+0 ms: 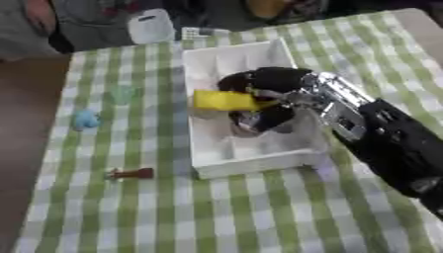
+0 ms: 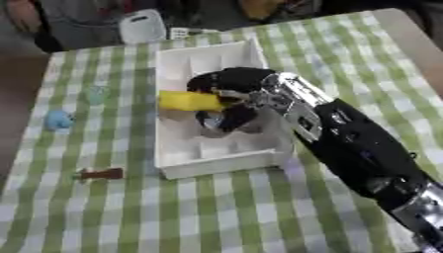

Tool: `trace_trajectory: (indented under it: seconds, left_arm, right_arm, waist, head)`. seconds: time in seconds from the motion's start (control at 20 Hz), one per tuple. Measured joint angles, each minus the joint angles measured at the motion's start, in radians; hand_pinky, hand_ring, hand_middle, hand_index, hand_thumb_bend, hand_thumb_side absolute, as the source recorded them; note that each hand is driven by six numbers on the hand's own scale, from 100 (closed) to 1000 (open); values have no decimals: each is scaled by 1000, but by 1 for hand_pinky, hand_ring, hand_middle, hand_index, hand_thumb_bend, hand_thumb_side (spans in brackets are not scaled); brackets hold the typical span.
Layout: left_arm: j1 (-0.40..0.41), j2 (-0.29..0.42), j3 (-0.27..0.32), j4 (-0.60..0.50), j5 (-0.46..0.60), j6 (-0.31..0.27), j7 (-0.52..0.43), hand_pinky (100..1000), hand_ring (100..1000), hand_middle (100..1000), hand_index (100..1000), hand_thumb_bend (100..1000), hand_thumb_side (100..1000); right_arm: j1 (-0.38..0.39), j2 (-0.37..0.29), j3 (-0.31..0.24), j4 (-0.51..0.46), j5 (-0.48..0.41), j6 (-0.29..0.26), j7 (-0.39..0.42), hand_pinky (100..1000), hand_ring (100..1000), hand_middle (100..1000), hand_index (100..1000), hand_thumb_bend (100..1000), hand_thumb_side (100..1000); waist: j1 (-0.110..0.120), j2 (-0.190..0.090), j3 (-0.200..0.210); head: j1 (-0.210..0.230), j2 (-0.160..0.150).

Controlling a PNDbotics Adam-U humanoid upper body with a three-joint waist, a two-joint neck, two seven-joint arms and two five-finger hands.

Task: Pick up objects on the table and place them in the box.

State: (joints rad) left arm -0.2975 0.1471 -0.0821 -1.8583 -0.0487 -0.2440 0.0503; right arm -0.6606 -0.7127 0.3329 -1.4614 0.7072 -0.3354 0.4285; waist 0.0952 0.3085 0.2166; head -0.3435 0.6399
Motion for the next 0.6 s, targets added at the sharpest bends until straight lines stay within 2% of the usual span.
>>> trace_trajectory:
  seconds: [0.4, 0.6]
  left_arm:
    - [2, -8, 0, 0, 0, 0, 0, 783, 1000, 715, 769, 100, 809]
    - [7, -8, 0, 0, 0, 0, 0, 783, 1000, 715, 769, 100, 808]
  right_arm:
    - [11, 1, 0, -23, -27, 16, -2, 958, 968, 990, 1000, 100, 919]
    - [11, 1, -7, -54, -65, 33, -2, 948, 959, 985, 1000, 100, 931]
  waist:
    - [0, 0, -13]
    - [0, -17, -23]
  head:
    - [0, 0]
    - [-1, 1]
